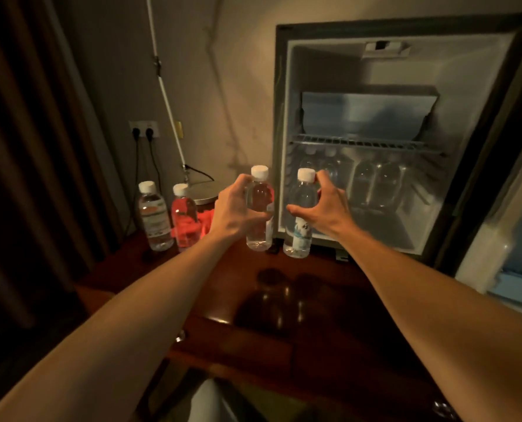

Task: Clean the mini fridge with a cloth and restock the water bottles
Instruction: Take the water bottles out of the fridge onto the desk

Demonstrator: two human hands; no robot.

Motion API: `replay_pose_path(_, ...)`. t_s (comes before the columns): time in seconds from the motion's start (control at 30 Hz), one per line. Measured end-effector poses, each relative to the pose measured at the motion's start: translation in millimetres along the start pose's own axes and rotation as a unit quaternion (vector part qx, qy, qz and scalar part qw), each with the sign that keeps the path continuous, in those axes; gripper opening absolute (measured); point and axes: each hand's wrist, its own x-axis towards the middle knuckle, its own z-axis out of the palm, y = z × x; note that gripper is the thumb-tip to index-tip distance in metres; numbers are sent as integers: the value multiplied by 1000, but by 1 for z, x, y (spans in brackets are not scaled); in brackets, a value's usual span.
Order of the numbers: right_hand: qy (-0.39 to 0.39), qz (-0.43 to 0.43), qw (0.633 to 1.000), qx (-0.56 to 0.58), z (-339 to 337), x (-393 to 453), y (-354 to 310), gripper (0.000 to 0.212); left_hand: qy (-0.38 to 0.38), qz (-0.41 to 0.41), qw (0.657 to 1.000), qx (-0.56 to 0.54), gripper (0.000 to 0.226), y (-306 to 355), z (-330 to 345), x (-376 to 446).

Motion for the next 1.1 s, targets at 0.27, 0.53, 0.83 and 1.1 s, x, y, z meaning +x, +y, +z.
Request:
replay_pose_path(0.27,-47,-40,997,48,83,-24,-78,62,36,-38,998,31,64,-63,-95,-43)
replay_pose_path(0.53,-109,-54,989,82,149,-35,-123,67,62,-84,993,49,68,-126,-147,-65)
replay_pose_path(0.83,-117,-58,985,115,213,-26,-146,70,61,-118,989,65,70,-191,-163,-64)
replay_pose_path(1.1,-112,-38,984,131,243,-11,-155,66,56,-113,990,60,74,-217,-158,-50)
